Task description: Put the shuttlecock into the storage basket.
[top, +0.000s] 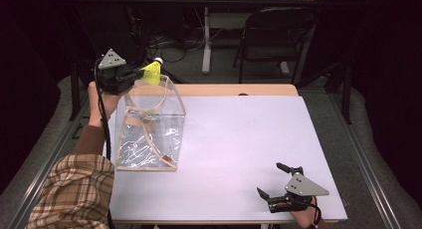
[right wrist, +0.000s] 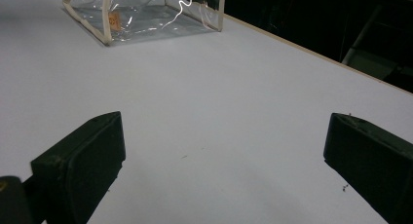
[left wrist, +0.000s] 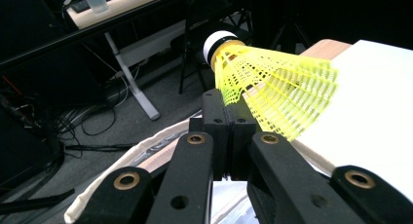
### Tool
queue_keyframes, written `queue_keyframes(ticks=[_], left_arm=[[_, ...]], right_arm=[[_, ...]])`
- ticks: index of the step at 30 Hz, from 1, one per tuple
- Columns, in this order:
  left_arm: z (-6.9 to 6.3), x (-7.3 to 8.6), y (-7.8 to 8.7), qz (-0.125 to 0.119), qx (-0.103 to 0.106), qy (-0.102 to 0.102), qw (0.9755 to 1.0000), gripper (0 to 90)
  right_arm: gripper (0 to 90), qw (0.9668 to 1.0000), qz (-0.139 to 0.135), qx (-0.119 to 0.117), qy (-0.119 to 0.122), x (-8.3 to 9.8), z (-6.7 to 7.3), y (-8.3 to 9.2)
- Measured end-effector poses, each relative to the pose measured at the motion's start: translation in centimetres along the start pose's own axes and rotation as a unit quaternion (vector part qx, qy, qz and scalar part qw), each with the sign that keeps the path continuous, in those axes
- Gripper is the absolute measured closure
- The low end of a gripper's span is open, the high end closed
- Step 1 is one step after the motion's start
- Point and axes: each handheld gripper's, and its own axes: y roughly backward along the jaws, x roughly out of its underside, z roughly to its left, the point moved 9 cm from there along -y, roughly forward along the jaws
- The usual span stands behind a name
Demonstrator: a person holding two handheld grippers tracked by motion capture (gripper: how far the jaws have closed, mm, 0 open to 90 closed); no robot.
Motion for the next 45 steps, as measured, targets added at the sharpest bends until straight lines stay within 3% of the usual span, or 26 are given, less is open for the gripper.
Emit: queue_keyframes(ticks=[45], left_arm=[[-0.1, 3.1, 0.5, 0.023, 0.012, 0.009, 0.9996, 89.8]], right_arm=[[1.0, 1.0, 0.001, 0.0, 0.001, 0.0, 0.0, 0.0]])
